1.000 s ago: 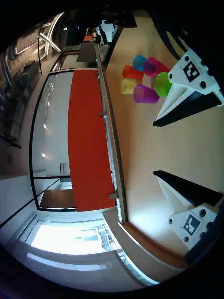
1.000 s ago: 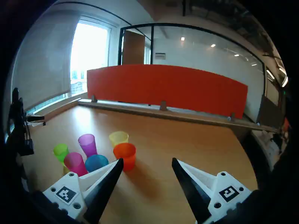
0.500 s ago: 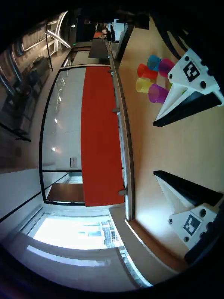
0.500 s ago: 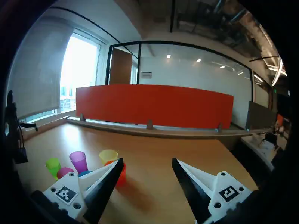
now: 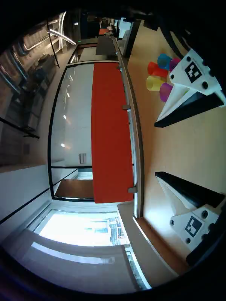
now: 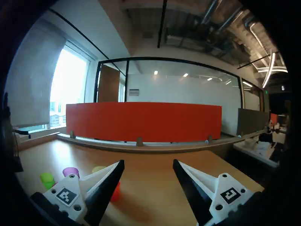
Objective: Pour water
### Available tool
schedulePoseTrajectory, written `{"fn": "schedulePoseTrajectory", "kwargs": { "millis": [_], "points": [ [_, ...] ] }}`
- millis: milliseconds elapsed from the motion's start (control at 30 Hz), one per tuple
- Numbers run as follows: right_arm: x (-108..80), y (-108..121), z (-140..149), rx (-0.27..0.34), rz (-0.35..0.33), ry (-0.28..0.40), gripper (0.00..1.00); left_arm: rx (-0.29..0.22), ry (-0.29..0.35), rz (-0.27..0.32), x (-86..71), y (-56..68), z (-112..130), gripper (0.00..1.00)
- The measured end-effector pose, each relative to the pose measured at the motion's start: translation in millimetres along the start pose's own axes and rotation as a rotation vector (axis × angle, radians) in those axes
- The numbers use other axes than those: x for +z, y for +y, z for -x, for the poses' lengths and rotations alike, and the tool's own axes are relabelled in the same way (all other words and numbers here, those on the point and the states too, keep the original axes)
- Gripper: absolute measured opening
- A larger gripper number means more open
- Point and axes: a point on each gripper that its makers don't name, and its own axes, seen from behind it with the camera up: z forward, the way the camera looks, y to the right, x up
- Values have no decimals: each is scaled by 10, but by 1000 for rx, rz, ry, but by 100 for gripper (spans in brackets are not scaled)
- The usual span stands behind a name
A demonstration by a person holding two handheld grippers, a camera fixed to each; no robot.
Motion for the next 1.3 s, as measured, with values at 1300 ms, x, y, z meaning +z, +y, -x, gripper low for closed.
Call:
{"fn": "schedulePoseTrajectory", "kwargs": {
  "millis": [1300],
  "points": [
    [-117,72,236,-20,59,0,100,-60,134,-111,-90,-183,411,86]
  ]
}}
